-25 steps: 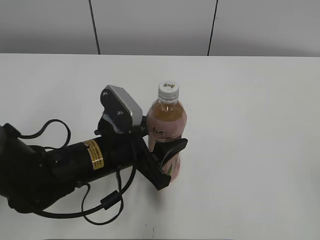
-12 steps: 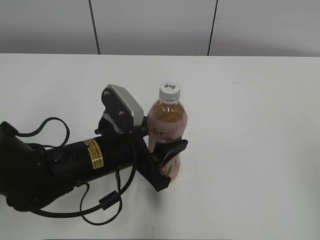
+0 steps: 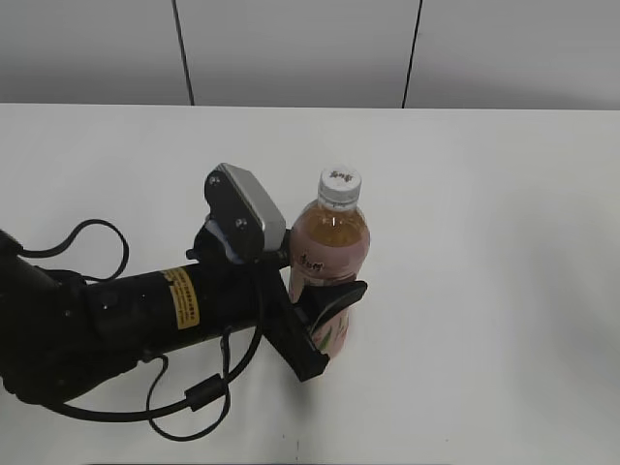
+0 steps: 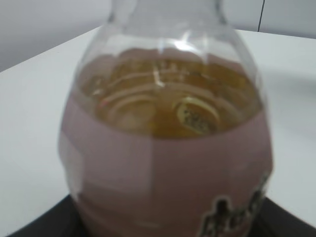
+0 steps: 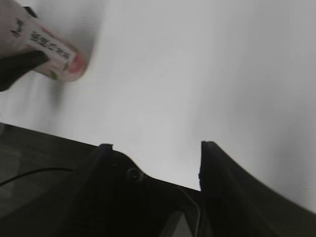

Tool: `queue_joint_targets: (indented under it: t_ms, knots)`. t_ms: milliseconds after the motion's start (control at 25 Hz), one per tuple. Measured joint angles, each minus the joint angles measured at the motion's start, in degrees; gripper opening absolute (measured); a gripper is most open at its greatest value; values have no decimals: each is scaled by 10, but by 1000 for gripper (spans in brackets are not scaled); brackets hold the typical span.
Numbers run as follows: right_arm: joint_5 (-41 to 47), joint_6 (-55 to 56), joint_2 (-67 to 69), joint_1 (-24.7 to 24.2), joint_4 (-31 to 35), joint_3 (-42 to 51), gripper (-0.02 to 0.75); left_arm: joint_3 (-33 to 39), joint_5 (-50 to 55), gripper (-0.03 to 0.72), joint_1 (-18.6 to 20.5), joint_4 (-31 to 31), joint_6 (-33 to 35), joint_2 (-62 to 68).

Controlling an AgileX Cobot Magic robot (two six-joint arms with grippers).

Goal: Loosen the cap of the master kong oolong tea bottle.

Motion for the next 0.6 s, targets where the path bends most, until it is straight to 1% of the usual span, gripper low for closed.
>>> queue_joint_targets:
  t_ms: [80, 160, 240, 360, 480, 600]
  knots:
    - [4, -31, 40, 6, 58, -21, 421, 0, -3, 387, 0, 8, 0, 0]
    - [7, -48, 82, 23, 98, -45, 420, 1, -12, 387, 1, 25, 0, 0]
    - [7, -54, 117, 55, 116, -74, 419, 11, -51, 387, 1, 42, -3, 1]
    - [1, -48, 168, 137, 118, -120, 419, 25, -85, 387, 0, 50, -20, 1]
    - [-9, -17, 223, 215, 114, -170, 419, 41, -88, 387, 0, 49, -26, 2]
    - [0, 43, 282, 278, 73, -224, 419, 54, -96, 387, 0, 49, -26, 10]
